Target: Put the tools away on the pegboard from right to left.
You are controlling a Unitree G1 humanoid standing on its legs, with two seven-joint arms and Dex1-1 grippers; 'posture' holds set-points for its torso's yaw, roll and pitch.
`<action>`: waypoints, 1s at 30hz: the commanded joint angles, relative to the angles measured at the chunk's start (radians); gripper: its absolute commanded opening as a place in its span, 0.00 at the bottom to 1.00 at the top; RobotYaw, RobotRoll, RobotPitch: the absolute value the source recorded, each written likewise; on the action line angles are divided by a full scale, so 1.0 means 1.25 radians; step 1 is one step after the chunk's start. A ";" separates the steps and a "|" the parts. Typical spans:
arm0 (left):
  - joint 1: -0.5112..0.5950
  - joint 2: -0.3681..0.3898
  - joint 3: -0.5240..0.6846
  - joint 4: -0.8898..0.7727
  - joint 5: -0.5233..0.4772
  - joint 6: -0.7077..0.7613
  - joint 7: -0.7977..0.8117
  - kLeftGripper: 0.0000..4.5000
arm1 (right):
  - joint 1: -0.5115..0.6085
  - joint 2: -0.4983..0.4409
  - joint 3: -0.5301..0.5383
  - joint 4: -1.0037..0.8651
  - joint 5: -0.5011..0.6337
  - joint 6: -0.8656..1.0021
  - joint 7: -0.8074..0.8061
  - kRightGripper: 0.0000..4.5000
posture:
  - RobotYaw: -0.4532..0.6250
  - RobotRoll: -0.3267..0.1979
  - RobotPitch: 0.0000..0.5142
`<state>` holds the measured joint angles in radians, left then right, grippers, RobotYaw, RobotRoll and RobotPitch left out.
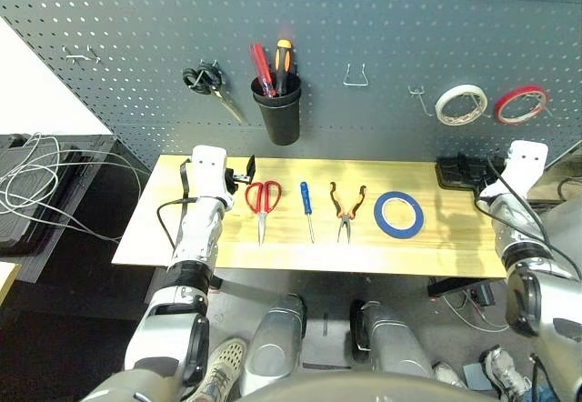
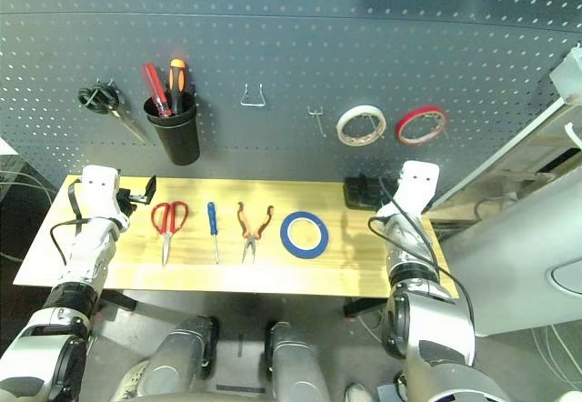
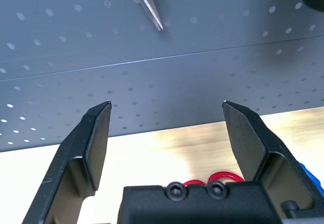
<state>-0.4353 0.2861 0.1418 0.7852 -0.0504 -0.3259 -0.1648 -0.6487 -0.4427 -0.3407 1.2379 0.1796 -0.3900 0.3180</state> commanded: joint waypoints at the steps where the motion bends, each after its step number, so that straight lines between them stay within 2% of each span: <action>1: 0.015 0.001 0.007 0.017 -0.001 0.003 0.005 0.99 | -0.009 0.002 -0.006 0.006 0.005 0.000 0.013 1.00 | 0.55 0.62 0.30; 8: 0.021 -0.022 -0.016 -0.005 0.002 0.017 -0.013 0.99 | -0.018 -0.020 -0.007 -0.012 0.012 0.020 0.052 1.00 | 0.53 0.62 0.34; 14: 0.032 -0.028 -0.054 -0.017 0.022 0.028 -0.052 0.99 | 0.001 0.012 0.038 -0.035 -0.009 0.126 0.114 1.00 | 0.53 0.62 0.32; 23: 0.016 -0.025 -0.077 0.006 0.038 0.055 -0.062 0.99 | 0.018 0.066 0.117 -0.038 -0.063 0.246 0.086 1.00 | 0.55 0.62 0.28; 30: 0.033 -0.025 -0.082 -0.013 0.046 0.058 -0.073 0.99 | 0.021 0.076 0.144 -0.033 -0.090 0.300 0.048 1.00 | 0.54 0.62 0.32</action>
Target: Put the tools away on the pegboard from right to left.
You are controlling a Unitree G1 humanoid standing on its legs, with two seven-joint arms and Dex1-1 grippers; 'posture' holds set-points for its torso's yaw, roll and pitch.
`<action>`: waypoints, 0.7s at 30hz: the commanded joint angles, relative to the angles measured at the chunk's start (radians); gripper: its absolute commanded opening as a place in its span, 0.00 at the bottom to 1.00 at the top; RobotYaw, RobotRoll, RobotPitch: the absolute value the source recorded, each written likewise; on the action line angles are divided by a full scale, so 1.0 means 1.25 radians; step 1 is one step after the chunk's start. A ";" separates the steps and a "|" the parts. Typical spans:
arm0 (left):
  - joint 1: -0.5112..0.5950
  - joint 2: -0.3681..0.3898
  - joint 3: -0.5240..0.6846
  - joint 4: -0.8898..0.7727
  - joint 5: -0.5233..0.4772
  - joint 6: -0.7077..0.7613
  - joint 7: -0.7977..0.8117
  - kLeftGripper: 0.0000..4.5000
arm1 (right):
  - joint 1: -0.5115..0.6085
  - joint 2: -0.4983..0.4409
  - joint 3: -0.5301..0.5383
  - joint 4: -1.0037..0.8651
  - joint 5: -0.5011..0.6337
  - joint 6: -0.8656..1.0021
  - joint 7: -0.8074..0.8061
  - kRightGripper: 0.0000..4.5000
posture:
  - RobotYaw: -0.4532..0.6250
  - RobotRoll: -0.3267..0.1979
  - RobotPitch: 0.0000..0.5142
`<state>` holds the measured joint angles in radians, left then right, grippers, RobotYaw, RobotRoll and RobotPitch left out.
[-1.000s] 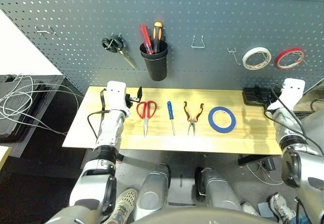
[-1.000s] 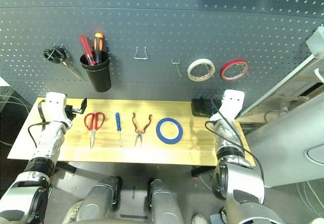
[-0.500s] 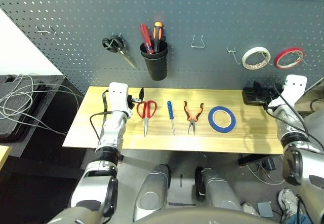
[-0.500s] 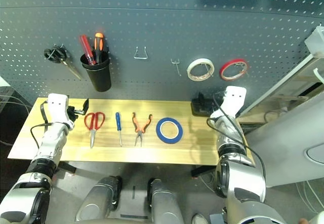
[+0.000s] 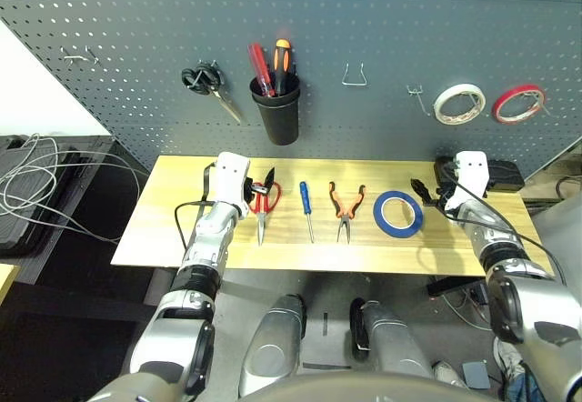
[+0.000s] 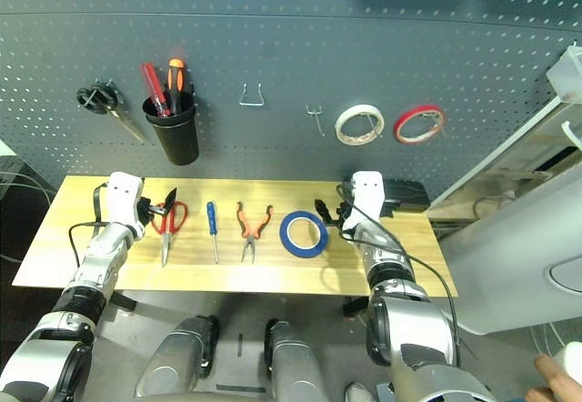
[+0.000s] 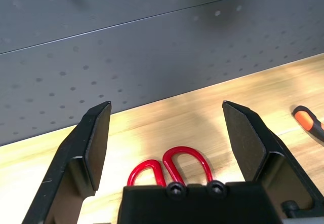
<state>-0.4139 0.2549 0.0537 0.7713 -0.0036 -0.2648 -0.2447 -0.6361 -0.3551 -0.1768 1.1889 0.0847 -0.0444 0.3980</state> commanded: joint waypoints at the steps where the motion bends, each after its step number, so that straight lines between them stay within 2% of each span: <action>1: 0.020 -0.001 -0.013 -0.005 0.010 0.010 -0.010 0.99 | 0.012 0.008 0.014 0.006 -0.016 0.032 -0.019 1.00 | 0.54 0.62 0.32; 12: 0.081 -0.004 -0.021 -0.083 0.014 0.042 -0.012 0.99 | 0.027 0.031 0.034 0.003 -0.030 0.089 -0.033 1.00 | 0.56 0.62 0.42; 21: 0.098 -0.003 -0.025 -0.121 0.012 0.072 -0.010 0.99 | 0.021 0.042 0.034 0.015 -0.033 0.125 -0.068 1.00 | 0.58 0.62 0.43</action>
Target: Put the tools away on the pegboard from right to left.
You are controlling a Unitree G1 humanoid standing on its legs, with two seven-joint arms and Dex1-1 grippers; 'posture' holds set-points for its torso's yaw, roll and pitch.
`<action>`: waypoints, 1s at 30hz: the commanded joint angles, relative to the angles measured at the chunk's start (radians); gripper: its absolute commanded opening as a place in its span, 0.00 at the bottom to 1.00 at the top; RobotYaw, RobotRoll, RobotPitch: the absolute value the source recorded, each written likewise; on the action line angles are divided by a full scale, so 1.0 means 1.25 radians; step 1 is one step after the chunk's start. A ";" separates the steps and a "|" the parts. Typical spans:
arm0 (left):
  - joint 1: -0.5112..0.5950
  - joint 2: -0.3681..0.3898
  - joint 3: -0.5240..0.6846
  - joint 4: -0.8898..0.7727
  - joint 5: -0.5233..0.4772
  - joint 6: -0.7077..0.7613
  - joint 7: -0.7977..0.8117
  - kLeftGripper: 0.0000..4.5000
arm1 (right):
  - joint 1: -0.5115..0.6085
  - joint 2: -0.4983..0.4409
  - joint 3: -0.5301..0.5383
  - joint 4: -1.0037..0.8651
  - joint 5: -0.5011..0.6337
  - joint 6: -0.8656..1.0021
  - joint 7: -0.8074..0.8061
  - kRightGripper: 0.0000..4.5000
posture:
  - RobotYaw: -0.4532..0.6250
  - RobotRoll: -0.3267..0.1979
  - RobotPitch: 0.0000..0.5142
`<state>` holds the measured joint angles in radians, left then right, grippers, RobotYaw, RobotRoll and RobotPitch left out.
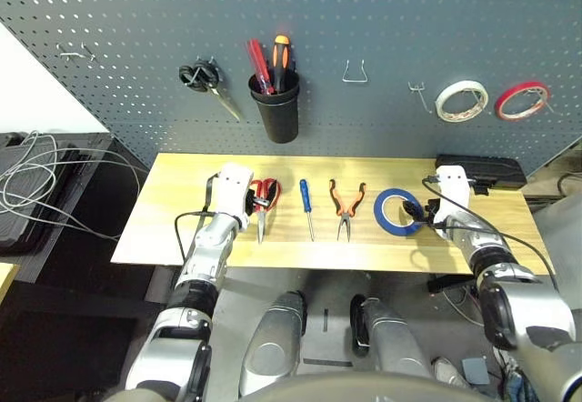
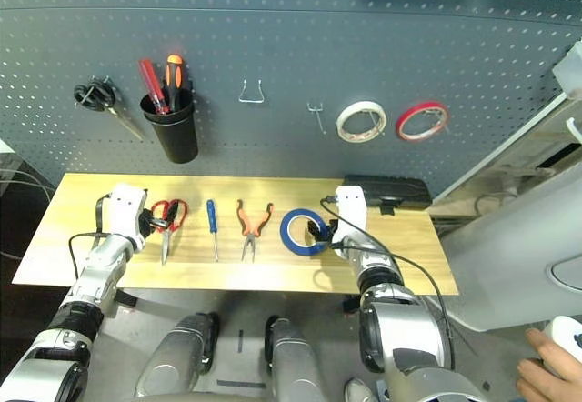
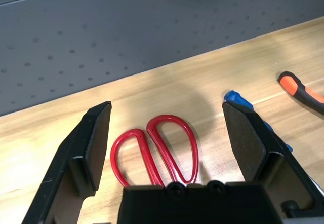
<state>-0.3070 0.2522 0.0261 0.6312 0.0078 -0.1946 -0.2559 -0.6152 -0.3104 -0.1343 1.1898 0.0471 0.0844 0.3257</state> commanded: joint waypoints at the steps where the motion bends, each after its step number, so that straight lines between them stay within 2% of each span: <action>1: 0.011 0.000 -0.003 -0.010 0.003 0.018 -0.001 0.99 | 0.002 0.008 -0.002 0.016 -0.001 0.030 -0.013 1.00 | 0.58 0.62 0.43; 3: 0.009 0.002 -0.002 -0.012 0.003 0.021 0.000 0.99 | -0.002 0.010 -0.009 0.020 0.006 0.051 -0.021 1.00 | 0.58 0.62 0.42; 5: 0.007 0.004 0.000 -0.012 0.002 0.024 0.000 1.00 | -0.008 0.013 -0.019 0.026 0.014 0.080 -0.031 0.91 | 0.58 0.62 0.41; 7: 0.005 0.005 0.002 -0.012 0.000 0.025 0.001 1.00 | -0.011 0.016 -0.022 0.028 0.017 0.106 -0.029 0.79 | 0.58 0.62 0.41; 14: -0.004 0.008 0.006 -0.001 -0.002 0.023 0.003 1.00 | -0.021 0.021 -0.026 0.028 0.023 0.153 -0.024 0.25 | 0.58 0.62 0.39; 16: -0.006 0.008 0.007 0.003 -0.003 0.022 0.004 1.00 | -0.021 0.019 -0.024 0.022 0.020 0.154 -0.021 0.16 | 0.58 0.62 0.38; 20: -0.005 0.008 0.010 0.004 -0.004 0.012 0.004 1.00 | -0.002 0.009 -0.013 -0.023 0.012 0.123 0.006 0.16 | 0.58 0.62 0.34; 26: -0.003 0.003 0.017 -0.008 -0.011 -0.058 0.005 1.00 | 0.067 -0.010 0.003 -0.174 0.008 0.075 0.028 0.16 | 0.57 0.62 0.31; 30: 0.003 -0.009 0.013 -0.036 -0.026 -0.136 -0.014 1.00 | 0.192 -0.036 0.042 -0.394 -0.023 -0.093 0.058 0.16 | 0.55 0.62 0.31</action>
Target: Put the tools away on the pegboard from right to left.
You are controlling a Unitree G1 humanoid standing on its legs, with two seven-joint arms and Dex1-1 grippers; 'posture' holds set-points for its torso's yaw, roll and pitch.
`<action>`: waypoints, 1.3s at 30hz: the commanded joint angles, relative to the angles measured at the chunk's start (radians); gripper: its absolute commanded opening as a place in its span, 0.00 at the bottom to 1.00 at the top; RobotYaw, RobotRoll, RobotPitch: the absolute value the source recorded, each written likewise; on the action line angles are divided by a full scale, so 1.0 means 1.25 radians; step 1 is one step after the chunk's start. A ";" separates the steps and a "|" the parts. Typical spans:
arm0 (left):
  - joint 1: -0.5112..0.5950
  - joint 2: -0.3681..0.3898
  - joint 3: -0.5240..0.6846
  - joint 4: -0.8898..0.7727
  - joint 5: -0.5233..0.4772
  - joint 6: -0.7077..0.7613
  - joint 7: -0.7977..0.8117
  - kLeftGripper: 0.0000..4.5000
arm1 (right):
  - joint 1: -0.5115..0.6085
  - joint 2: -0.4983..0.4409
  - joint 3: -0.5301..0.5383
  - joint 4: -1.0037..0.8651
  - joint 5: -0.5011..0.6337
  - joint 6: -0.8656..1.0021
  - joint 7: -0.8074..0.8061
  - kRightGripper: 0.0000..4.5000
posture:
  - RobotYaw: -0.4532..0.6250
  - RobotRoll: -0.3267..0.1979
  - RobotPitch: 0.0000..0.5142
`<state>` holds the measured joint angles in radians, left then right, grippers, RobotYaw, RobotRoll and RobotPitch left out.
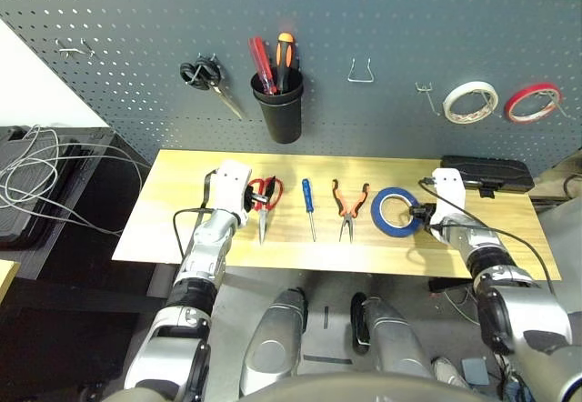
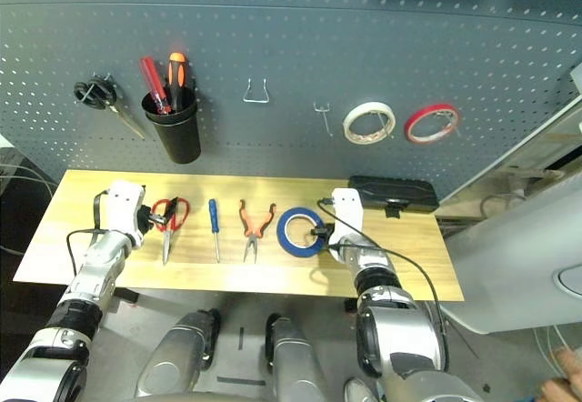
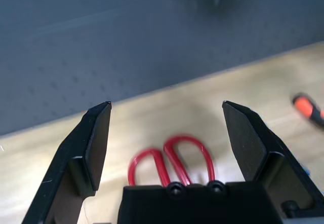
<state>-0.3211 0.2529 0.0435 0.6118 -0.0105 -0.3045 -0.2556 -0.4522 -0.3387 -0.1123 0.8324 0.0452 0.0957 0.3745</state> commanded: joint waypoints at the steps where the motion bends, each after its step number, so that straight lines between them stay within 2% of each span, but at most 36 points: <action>1: 0.015 -0.011 -0.001 -0.021 -0.013 -0.058 -0.018 1.00 | 0.077 -0.016 0.026 -0.133 -0.023 -0.120 0.018 0.16 | 0.55 0.62 0.31; 8: 0.042 -0.020 -0.028 -0.076 -0.016 -0.107 -0.067 1.00 | 0.118 -0.031 0.023 -0.214 -0.028 -0.316 0.009 0.16 | 0.53 0.62 0.32; 18: 0.059 -0.026 -0.053 -0.116 -0.023 -0.149 -0.118 1.00 | 0.132 -0.049 0.048 -0.249 -0.048 -0.499 0.027 0.16 | 0.52 0.62 0.34; 26: 0.056 -0.027 -0.067 -0.136 -0.024 -0.194 -0.145 1.00 | 0.167 -0.099 0.032 -0.302 -0.120 -0.663 -0.048 0.16 | 0.51 0.62 0.36; 34: 0.061 -0.030 -0.105 -0.171 -0.040 -0.214 -0.202 1.00 | 0.239 -0.126 -0.003 -0.420 -0.130 -0.684 -0.113 0.16 | 0.49 0.62 0.38; 39: 0.063 -0.028 -0.146 -0.220 -0.047 -0.218 -0.256 1.00 | 0.219 -0.123 -0.023 -0.452 -0.134 -0.668 -0.150 0.16 | 0.49 0.62 0.37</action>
<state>-0.2537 0.2179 -0.1127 0.3594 -0.0726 -0.5682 -0.5510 -0.1690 -0.4881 -0.1235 0.3000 -0.1179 -0.7504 0.2066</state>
